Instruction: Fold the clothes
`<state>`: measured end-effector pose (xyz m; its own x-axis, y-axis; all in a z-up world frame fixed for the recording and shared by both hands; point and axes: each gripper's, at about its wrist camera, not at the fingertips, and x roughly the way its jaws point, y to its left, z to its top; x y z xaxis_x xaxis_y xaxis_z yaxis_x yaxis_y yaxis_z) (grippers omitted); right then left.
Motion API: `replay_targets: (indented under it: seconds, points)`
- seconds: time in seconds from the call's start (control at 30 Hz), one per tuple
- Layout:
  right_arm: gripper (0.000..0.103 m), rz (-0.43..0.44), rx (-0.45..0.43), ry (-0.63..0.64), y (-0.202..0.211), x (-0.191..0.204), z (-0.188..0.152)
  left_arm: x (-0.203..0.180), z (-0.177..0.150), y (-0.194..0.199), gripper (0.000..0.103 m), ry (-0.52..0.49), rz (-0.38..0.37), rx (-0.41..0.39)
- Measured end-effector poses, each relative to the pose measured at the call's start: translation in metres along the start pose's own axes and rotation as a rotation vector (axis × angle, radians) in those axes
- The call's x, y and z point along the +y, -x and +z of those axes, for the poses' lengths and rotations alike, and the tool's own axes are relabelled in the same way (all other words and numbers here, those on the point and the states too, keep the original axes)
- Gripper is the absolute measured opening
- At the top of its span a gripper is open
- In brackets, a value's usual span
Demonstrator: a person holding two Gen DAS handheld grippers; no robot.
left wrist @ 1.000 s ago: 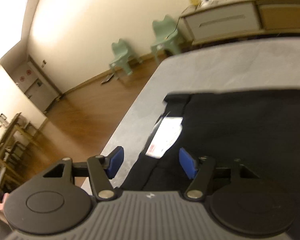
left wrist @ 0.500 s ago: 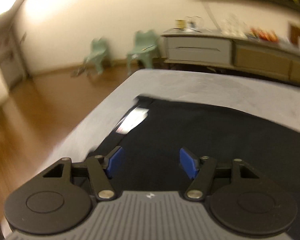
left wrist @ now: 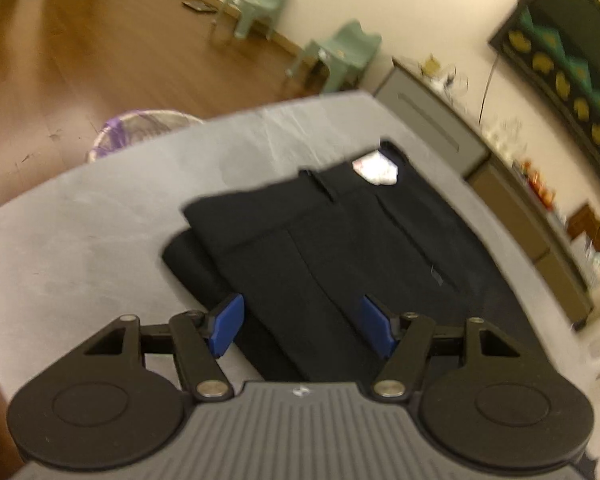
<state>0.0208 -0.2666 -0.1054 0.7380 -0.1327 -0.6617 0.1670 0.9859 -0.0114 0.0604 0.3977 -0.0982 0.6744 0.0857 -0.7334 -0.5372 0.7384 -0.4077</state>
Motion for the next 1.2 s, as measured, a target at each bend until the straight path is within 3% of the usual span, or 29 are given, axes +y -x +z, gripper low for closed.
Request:
replay_targets:
  seconds: [0.03,0.1,0.13,0.27,0.33,0.43,0.47,0.5,0.7,0.77,0.8,0.83,0.87,0.93,1.07,1.17,1.2]
  points:
    - [0.083,0.01,0.014,-0.019,-0.001,0.0,-0.003,-0.001,0.0,-0.007,0.059,-0.008,0.015,0.005]
    - [0.083,0.027,0.034,-0.061,-0.002,-0.004,-0.01,-0.003,-0.001,-0.021,0.009,-0.023,0.044,0.016]
    - [0.083,0.031,0.043,-0.09,-0.002,-0.008,-0.014,-0.003,-0.001,-0.027,0.008,-0.029,0.058,0.021]
    - [0.082,-0.021,0.077,-0.243,-0.002,-0.043,-0.033,0.02,-0.008,-0.02,0.011,0.093,0.038,0.025]
    - [0.082,-0.041,0.077,-0.278,0.001,-0.056,-0.04,0.012,-0.011,-0.01,0.023,0.057,0.022,0.019]
    - [0.083,-0.045,0.081,-0.3,0.002,-0.068,-0.049,0.01,-0.012,0.018,0.041,0.094,-0.065,-0.058]
    - [0.083,-0.04,0.083,-0.291,0.001,-0.067,-0.051,0.01,-0.013,0.022,0.051,0.104,-0.06,-0.074]
    - [0.083,-0.032,0.085,-0.275,-0.001,-0.065,-0.052,0.01,-0.015,0.027,0.054,0.113,-0.055,-0.091]
    - [0.083,-0.022,0.143,-0.127,-0.024,-0.041,-0.061,-0.046,-0.029,0.018,0.056,-0.143,0.039,-0.089]
    - [0.076,-0.04,0.129,-0.064,-0.026,-0.027,-0.062,-0.072,-0.041,0.012,0.056,-0.229,0.035,-0.08]
    - [0.062,-0.035,0.121,-0.06,-0.025,-0.024,-0.062,-0.085,-0.047,0.008,0.056,-0.261,0.028,-0.075]
    - [0.037,-0.021,0.11,-0.053,-0.024,-0.02,-0.061,-0.098,-0.052,0.004,0.056,-0.29,0.016,-0.069]
    - [0.024,-0.005,0.1,-0.04,-0.023,-0.015,-0.06,-0.111,-0.059,0.003,0.056,-0.315,0.0,-0.067]
    - [0.01,-0.028,0.079,0.001,-0.023,-0.003,-0.06,-0.137,-0.072,0.0,0.056,-0.365,-0.038,-0.058]
    - [0.006,-0.138,-0.008,0.084,-0.011,0.016,-0.052,-0.186,-0.099,-0.005,0.056,-0.448,-0.099,-0.038]
    - [0.006,-0.266,-0.139,0.332,0.007,0.067,-0.044,-0.214,-0.111,-0.012,0.056,-0.47,-0.142,-0.027]
    - [0.006,-0.27,-0.177,0.404,0.011,0.089,-0.044,-0.222,-0.113,-0.016,0.056,-0.474,-0.157,-0.022]
